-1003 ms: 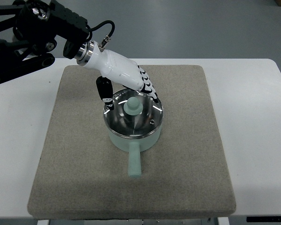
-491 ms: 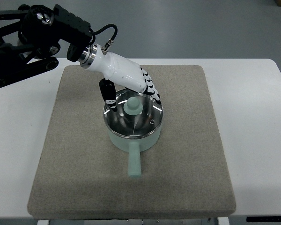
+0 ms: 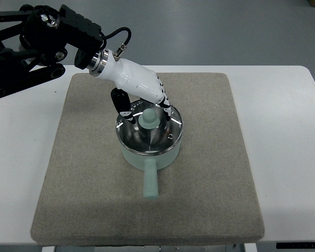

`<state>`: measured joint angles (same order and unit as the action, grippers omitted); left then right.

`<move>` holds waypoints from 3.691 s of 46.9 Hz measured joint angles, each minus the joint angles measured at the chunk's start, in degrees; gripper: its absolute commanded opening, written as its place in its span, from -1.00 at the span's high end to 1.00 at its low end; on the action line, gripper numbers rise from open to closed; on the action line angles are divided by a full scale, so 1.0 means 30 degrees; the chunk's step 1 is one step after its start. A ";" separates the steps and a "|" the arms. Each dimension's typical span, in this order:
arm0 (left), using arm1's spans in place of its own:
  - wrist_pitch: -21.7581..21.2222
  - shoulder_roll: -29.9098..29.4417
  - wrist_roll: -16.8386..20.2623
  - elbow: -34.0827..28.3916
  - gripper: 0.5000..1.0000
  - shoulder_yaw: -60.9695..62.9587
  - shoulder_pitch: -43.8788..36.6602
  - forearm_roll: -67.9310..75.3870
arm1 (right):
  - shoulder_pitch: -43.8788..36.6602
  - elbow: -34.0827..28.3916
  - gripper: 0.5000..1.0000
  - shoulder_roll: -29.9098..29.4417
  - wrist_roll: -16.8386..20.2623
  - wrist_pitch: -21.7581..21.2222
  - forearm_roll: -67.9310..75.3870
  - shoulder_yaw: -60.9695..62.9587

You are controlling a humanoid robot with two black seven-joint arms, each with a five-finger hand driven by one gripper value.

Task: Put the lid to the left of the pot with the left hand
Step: 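Close the left hand fingers around the mint-green lid knob, then lift the glass lid off the pot with the left hand, then carry the lid beside the pot, on the side nearer the left arm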

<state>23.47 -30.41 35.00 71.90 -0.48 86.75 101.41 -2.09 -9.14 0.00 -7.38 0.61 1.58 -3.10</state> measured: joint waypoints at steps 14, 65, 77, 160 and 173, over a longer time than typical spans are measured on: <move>-0.0007 0.0000 0.0004 -0.0025 0.33 0.0076 0.0007 0.0303 | -0.0002 0.0000 -0.69 0.0000 0.0000 0.0000 0.0000 0.0006; -0.0027 0.0029 0.0001 -0.0177 1.00 -0.0009 -0.0145 0.0805 | -0.0002 0.0000 -0.69 0.0000 0.0000 0.0000 0.0000 0.0005; -0.0164 0.0048 0.0000 -0.0494 1.00 -0.0237 -0.0101 0.0590 | 0.0005 0.0000 -0.69 0.0000 0.0000 0.0000 0.0000 0.0007; 0.0082 -0.5279 0.0003 -0.2985 1.00 -0.0058 -0.0264 0.0679 | 0.0001 0.0000 -0.69 0.0000 -0.0001 0.0000 0.0000 0.0003; 0.0060 -0.6898 0.0003 -0.2906 1.00 0.0306 -0.0692 0.0678 | -0.0005 0.0000 -0.69 0.0000 -0.0001 0.0000 -0.0001 0.0006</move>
<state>23.65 -51.11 35.01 63.18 0.44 84.67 103.45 -2.11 -9.14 0.00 -7.38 0.61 1.58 -3.08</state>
